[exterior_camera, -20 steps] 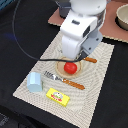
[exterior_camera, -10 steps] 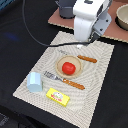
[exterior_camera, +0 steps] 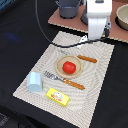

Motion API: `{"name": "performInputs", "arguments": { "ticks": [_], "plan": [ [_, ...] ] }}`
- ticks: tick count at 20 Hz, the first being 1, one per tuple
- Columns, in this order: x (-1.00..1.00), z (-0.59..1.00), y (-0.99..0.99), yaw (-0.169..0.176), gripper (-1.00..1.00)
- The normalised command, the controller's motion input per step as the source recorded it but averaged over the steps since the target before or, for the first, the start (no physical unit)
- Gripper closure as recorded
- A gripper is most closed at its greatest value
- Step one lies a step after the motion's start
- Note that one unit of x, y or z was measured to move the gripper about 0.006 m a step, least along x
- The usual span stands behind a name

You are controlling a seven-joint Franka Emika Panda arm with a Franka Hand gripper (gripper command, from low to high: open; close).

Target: Interact with the objects in diverse but meaningful ways.

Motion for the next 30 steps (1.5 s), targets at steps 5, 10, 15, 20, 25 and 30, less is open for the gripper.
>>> {"name": "performInputs", "arguments": {
  "ticks": [5,10,15,20,25,30],
  "plan": [
    [-0.42,-0.28,0.37,0.159,-1.0],
    [-0.34,-0.17,0.46,0.119,-1.0],
    [-0.23,-0.15,0.49,0.105,-1.0],
    [-0.02,-0.22,0.32,0.074,-1.0],
    [0.02,-0.27,0.04,0.02,-1.0],
    [-0.11,-0.36,0.02,0.035,-1.0]
  ]
}}
